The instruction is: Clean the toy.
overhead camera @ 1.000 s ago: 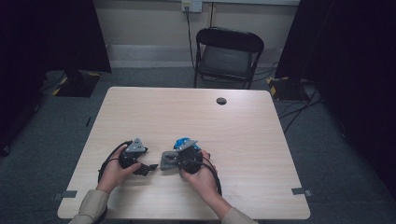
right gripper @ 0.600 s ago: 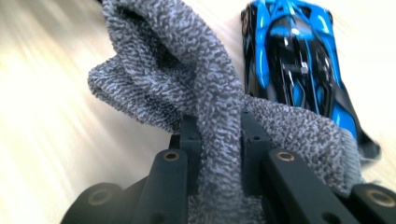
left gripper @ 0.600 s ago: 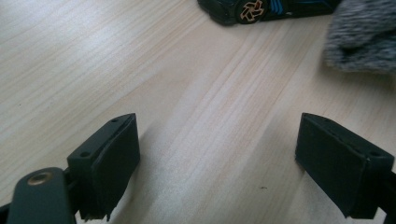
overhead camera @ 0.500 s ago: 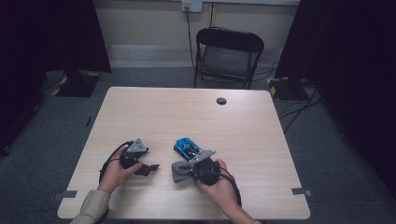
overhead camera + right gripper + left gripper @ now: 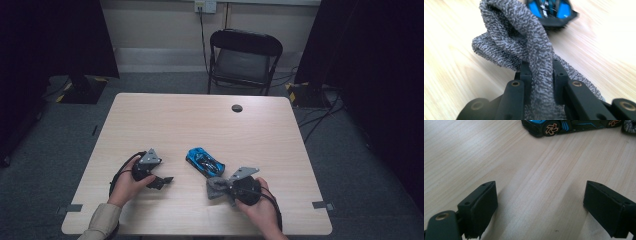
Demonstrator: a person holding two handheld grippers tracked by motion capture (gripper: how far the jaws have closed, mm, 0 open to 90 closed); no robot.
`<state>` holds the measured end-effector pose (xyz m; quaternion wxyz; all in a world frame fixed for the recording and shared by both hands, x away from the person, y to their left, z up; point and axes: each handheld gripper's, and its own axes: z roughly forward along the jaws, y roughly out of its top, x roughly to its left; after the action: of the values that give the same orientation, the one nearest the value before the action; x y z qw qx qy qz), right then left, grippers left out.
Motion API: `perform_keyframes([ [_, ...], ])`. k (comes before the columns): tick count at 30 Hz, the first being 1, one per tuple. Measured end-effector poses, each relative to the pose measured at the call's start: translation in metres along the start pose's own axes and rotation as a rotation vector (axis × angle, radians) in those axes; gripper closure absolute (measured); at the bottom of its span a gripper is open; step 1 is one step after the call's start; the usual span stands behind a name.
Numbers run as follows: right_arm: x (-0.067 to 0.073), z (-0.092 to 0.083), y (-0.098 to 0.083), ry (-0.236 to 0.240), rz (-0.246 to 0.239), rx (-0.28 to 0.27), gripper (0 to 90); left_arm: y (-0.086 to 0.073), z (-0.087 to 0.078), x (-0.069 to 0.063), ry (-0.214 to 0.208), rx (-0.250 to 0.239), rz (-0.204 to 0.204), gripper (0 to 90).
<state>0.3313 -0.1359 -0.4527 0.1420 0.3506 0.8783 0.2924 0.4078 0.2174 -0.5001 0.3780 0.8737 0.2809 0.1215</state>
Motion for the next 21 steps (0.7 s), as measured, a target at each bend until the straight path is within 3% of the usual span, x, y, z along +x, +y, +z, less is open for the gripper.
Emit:
perform_keyframes([
  [5, -0.016, -0.01, -0.011, -0.031, 0.024, -0.009, 76.1, 0.001, 0.001, -0.001, -0.006, 0.0, -0.003, 11.3],
  [10, -0.039, -0.019, -0.018, -0.089, 0.077, -0.026, 76.0, 0.006, 0.003, -0.006, -0.019, 0.015, -0.006, 14.6],
  [17, -0.07, -0.015, -0.015, -0.173, 0.14, -0.035, 75.5, 0.014, 0.009, -0.015, -0.058, 0.016, 0.007, 17.3],
  [21, -0.085, -0.01, -0.011, -0.189, 0.164, -0.046, 75.0, 0.015, 0.01, -0.017, -0.067, 0.014, 0.002, 17.3],
])
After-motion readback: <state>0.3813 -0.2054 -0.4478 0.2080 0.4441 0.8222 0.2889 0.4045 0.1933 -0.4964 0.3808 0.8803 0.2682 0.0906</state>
